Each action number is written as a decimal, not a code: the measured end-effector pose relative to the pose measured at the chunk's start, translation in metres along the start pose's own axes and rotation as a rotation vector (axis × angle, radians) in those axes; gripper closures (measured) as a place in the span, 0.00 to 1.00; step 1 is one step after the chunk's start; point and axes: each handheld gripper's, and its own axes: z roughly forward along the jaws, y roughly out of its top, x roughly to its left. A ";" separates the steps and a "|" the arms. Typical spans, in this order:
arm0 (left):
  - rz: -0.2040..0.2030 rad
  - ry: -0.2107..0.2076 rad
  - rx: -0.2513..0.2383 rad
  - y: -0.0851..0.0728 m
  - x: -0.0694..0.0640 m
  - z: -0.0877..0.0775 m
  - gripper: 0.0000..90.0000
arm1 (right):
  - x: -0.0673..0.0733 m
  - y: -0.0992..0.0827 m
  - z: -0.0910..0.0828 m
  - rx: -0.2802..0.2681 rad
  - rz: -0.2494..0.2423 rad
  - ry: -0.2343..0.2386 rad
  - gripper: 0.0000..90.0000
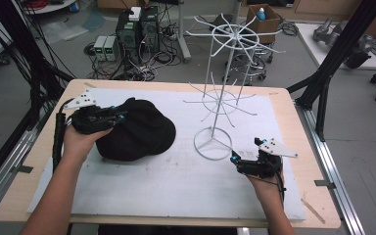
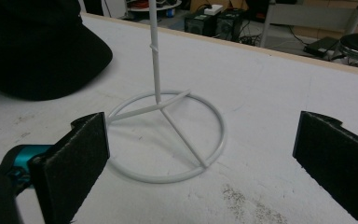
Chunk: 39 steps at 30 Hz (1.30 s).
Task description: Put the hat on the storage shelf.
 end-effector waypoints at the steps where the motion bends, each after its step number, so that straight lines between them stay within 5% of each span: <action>1: 0.011 -0.007 -0.009 0.005 -0.002 -0.002 0.77 | 0.000 0.000 0.000 0.000 0.001 0.000 0.03; 30: 0.070 -0.334 -0.290 0.122 -0.017 -0.039 0.77 | -0.002 -0.001 0.000 0.002 0.011 -0.001 0.03; 35: 0.098 -0.363 -0.302 0.136 -0.019 -0.047 0.77 | -0.002 -0.001 0.001 0.001 0.011 0.000 0.03; 39: 0.123 -0.341 -0.308 0.144 -0.017 -0.058 0.77 | -0.002 -0.001 0.000 0.002 0.009 -0.001 0.03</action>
